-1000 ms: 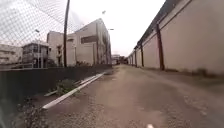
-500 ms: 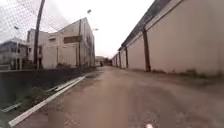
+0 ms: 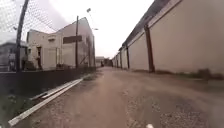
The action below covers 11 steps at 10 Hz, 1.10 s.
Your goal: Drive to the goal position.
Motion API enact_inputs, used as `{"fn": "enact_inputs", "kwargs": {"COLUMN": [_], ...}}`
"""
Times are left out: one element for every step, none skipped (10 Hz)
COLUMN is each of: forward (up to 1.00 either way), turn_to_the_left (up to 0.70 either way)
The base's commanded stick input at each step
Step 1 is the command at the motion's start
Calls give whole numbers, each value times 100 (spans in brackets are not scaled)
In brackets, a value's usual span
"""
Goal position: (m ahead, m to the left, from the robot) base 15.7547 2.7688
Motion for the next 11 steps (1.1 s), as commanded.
{"fn": "enact_inputs", "kwargs": {"forward": [100,100,100,100,100,100,100,100,100,100,100], "turn_to_the_left": [0,0,0,0,0,0,0,0,0,0,0]}}
